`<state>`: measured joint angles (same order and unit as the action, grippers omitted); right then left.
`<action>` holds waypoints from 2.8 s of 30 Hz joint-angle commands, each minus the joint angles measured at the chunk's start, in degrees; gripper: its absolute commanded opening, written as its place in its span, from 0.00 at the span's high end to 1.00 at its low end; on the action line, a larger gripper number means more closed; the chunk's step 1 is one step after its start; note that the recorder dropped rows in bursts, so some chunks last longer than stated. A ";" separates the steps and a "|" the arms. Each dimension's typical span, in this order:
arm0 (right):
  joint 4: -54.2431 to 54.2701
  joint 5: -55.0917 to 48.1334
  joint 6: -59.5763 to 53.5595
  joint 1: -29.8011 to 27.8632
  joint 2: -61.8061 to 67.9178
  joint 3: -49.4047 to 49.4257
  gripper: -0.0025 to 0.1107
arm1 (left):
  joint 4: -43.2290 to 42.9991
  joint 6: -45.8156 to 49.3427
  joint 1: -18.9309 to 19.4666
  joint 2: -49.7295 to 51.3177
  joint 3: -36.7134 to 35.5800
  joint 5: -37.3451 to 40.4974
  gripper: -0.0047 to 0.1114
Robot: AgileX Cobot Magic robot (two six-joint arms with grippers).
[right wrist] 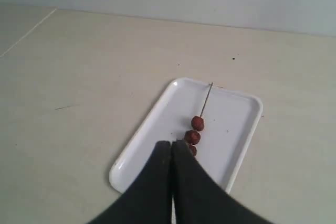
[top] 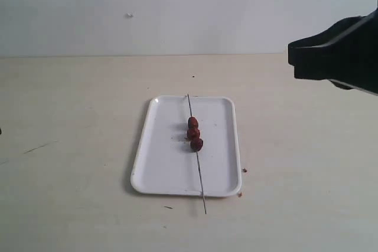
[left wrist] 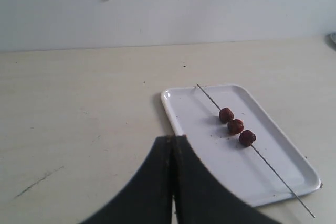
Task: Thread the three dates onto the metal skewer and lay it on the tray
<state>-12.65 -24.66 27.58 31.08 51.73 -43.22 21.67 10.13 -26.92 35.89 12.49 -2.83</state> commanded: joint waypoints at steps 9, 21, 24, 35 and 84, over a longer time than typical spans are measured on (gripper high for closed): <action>-0.80 17.85 -0.59 -25.09 -18.15 17.34 0.98 | -0.33 -0.02 0.10 -0.38 -0.20 0.07 0.96; -0.62 18.51 -6.71 -33.73 -29.06 22.74 0.98 | -0.33 -0.02 0.10 -0.38 -0.20 0.07 0.96; 1.59 15.00 -6.60 -37.11 -30.15 22.83 0.98 | -0.33 -0.02 0.10 -0.38 -0.20 0.07 0.96; 3.73 5.73 -14.51 -39.41 -41.79 25.68 0.98 | -0.33 -0.02 0.10 -0.38 -0.20 0.07 0.96; 9.81 7.52 -24.62 -39.41 -51.73 43.22 0.98 | -6.09 3.13 17.36 -20.19 -0.32 9.71 0.96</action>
<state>-2.78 -17.29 3.47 -7.92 0.39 -0.24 15.67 13.03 -11.26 18.02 12.49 7.23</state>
